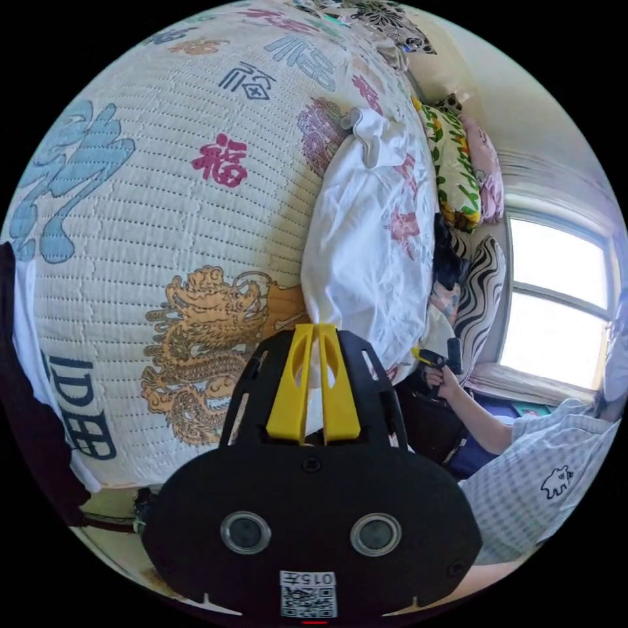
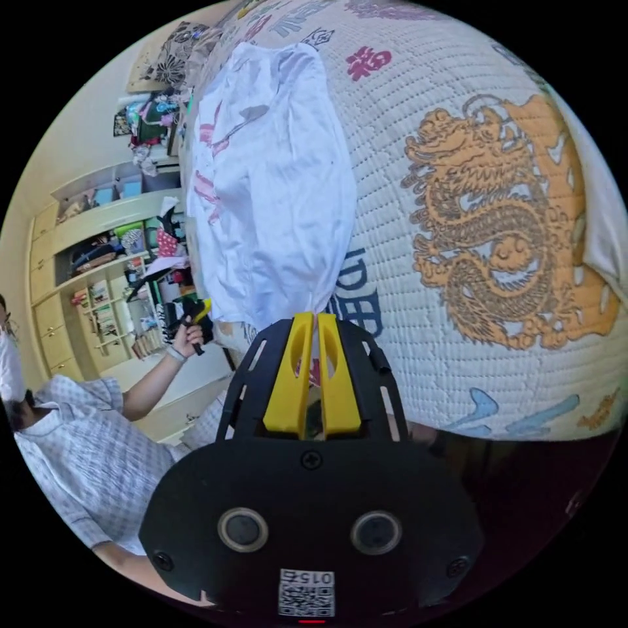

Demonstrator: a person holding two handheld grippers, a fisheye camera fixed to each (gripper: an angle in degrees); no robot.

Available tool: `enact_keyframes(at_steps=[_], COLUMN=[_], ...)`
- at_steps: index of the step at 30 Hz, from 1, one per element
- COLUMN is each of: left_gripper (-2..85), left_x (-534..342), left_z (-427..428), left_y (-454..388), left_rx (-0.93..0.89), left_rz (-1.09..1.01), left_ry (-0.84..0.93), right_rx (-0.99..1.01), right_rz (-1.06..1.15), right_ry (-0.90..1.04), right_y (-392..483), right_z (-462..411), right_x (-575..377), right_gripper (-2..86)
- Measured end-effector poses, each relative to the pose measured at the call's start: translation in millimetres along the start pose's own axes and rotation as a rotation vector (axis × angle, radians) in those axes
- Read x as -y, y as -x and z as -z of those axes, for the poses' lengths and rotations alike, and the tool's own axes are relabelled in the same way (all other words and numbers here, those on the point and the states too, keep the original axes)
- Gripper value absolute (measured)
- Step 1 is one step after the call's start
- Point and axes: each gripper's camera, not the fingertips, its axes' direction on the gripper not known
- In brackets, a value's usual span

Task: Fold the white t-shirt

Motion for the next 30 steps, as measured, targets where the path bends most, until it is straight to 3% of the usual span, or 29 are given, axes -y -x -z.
enact_keyframes(at_steps=[4, 6, 9, 16, 19, 21, 26, 30], left_gripper=[-0.5, -0.4, -0.2, 2.9, 5.7, 6.4, 8.7, 9.6], left_x=[9.1, 12.1, 11.0, 6.4, 12.1, 35.5, 126.7, 208.3], left_z=[26.6, 23.7, -3.4, -97.2, -104.7, -101.5, -162.0, -255.1], left_y=[-11.5, -25.0, -30.9, 29.5, 43.4, 29.0, -31.7, -62.5], left_rx=[0.098, 0.182, 0.303, 0.511, 0.5, 0.435, 0.225, 0.066], left_rz=[-0.114, -0.211, -0.309, -0.218, -0.148, -0.171, -0.389, -0.421], left_ry=[-0.001, 0.08, 0.194, 0.393, 0.394, 0.269, 0.082, 0.05], right_rx=[-0.096, -0.091, -0.222, -0.264, -0.322, -0.308, -0.379, -0.512], right_rz=[-0.014, -0.03, -0.019, -0.164, -0.206, -0.162, 0.163, 0.357], right_ry=[-0.045, -0.072, 0.037, 0.221, 0.155, 0.052, -0.19, -0.214], right_y=[-4.5, -6.6, -4.4, -49.9, -51.1, -36.3, 32.9, 63.1], right_z=[70.8, 101.5, 119.0, 88.1, 110.5, 133.5, 164.5, 153.2], right_x=[-22.0, -33.1, -42.5, -52.6, -57.9, -54.0, 10.1, 61.0], right_gripper=[-0.1, -0.1, -0.1, 2.3, 4.7, 6.2, 8.7, 9.7])
